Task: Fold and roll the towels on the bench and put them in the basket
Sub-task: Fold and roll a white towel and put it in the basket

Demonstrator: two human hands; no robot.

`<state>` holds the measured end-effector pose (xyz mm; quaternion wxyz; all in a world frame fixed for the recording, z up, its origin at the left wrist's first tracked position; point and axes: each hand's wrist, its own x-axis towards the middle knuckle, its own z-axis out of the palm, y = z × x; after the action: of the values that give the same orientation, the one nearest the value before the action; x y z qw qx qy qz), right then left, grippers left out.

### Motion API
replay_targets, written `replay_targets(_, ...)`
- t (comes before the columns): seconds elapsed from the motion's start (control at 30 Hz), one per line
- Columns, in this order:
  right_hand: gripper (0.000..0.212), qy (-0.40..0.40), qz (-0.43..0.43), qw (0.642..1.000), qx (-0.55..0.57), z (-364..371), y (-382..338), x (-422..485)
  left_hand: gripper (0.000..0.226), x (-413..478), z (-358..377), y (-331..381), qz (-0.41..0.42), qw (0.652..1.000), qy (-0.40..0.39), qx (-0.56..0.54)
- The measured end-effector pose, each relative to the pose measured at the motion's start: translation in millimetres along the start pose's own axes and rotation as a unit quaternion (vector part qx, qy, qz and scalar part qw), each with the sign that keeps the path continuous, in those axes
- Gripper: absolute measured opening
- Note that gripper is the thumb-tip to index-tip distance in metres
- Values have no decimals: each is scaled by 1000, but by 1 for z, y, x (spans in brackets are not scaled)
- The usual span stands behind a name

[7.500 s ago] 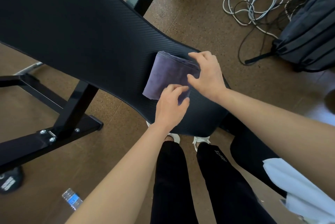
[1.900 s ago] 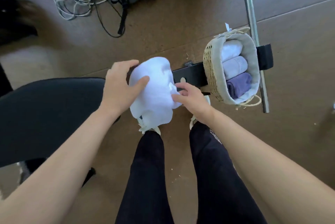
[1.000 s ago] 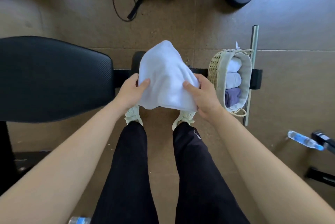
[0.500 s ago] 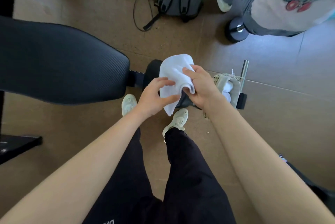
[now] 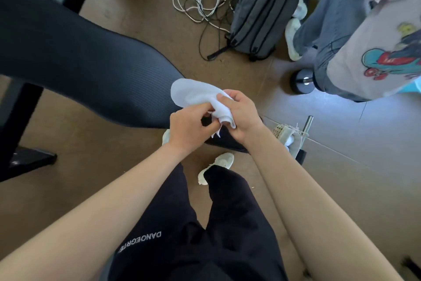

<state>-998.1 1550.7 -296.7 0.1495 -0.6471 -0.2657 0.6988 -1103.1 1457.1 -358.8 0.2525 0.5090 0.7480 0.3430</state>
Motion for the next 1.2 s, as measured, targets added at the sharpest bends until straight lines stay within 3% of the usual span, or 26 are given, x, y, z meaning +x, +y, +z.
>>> replay_targets(0.13, 29, -43, 13, 998, -54, 26, -7, -10, 22, 7, -22, -14, -76, 994, 66, 52)
replay_targets(0.3, 22, -34, -22, 981, -191, 20, -33, -2, 21, 11, -64, -58, -222, 973, -27, 49)
replay_targets(0.4, 21, -21, -26, 960, -278, 0, -47, 15, 21, 14, -99, -75, -286, 957, -40, -29)
replay_targets(0.47, 29, -2, -56, 902, -428, -11, -51, 31, 21, 17, -118, -68, -307, 944, -21, -118)
replay_targets(0.53, 41, 0, -115, 804, -584, -11, -54, 40, 23, 21, -129, -48, -310, 933, -21, -184)
replay_targets(0.57, 49, -33, -151, 776, -612, -6, -53, 41, 23, 24, -130, -38, -300, 933, -36, -196)
replay_targets(0.6, 57, -98, -186, 772, -599, 3, -53, 39, 22, 27, -129, -31, -282, 938, -55, -193)
replay_targets(0.67, 63, -259, -213, 792, -511, 25, -44, 34, 21, 34, -126, -22, -233, 953, -99, -165)
replay_targets(0.7, 57, -311, -225, 791, -476, 38, -38, 30, 20, 36, -124, -19, -213, 958, -118, -153)
replay_targets(0.77, 31, -342, -254, 792, -437, 60, -26, 26, 21, 39, -121, -17, -199, 963, -108, -142)
replay_targets(0.83, 6, -319, -266, 805, -424, 75, -21, 26, 16, 36, -123, -19, -217, 963, -42, -157)
replay_targets(0.9, 22, -300, -251, 816, -426, 82, -20, 31, 14, 25, -125, -27, -260, 945, 12, -199)
replay_targets(0.93, 27, -298, -236, 830, -409, 83, -22, 31, 18, 19, -126, -34, -280, 935, -2, -219)
replay_targets(1.07, 23, -293, -124, 922, -220, 81, -22, 25, 34, -12, -125, -64, -293, 909, -205, -216)
replay_targets(1.2, 34, -202, -115, 944, -234, 83, -24, 35, 45, -43, -136, -95, -324, 901, -248, -145)
